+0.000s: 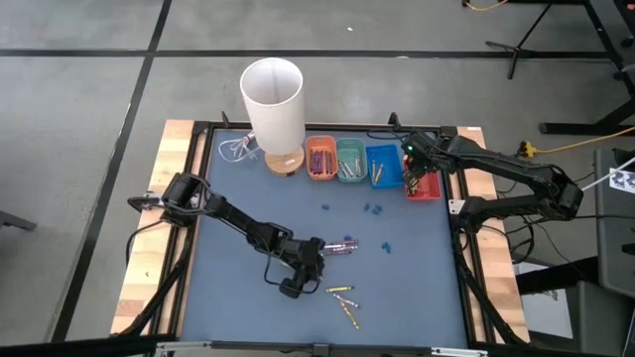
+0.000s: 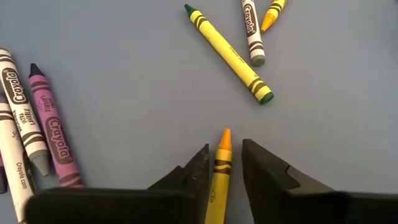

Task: Sort crayons
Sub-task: Put the yellow crayon into the blue bin

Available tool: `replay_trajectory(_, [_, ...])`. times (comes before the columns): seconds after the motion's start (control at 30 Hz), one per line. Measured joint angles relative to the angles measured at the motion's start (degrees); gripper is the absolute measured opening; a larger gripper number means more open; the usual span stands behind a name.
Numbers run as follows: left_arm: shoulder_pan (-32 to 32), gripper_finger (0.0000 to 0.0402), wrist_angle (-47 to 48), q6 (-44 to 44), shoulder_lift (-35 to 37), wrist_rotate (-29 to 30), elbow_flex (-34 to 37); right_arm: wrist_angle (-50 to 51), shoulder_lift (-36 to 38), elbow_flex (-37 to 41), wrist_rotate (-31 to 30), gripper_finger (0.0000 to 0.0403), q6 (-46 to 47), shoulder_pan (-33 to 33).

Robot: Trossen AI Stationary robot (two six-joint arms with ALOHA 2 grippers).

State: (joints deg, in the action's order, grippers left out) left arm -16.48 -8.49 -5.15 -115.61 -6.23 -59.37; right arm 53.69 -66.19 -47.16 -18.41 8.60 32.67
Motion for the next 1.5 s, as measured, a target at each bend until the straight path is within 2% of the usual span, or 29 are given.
replay_trajectory(0.3, [0.61, 0.0017, -0.95, -0.01, -0.14, 0.15, 0.07, -0.02, 0.0, -0.02, 0.0, 0.0151, 0.0, 0.0])
replay_trajectory(0.7, [3.77, 0.0007, -7.53, 0.13, -0.35, 2.5, 0.28, -0.04, 0.0, -0.02, 0.0, 0.0151, 0.0, -0.02])
replay_trajectory(0.93, [7.84, 0.0006, -19.68, 1.82, 0.09, 4.58, 0.28, -0.04, 0.0, -0.02, 0.0, 0.0151, 0.0, -0.02])
replay_trajectory(1.3, [16.79, 0.0009, -47.41, 2.05, 0.24, 12.62, 0.15, -0.33, -0.02, -0.02, 0.0, 0.0151, 0.0, -0.01])
replay_trajectory(1.5, [20.0, 0.0011, -47.38, 6.75, -0.38, 14.96, -5.99, -1.22, -0.02, -0.02, 0.0, 0.0151, -0.02, -0.02])
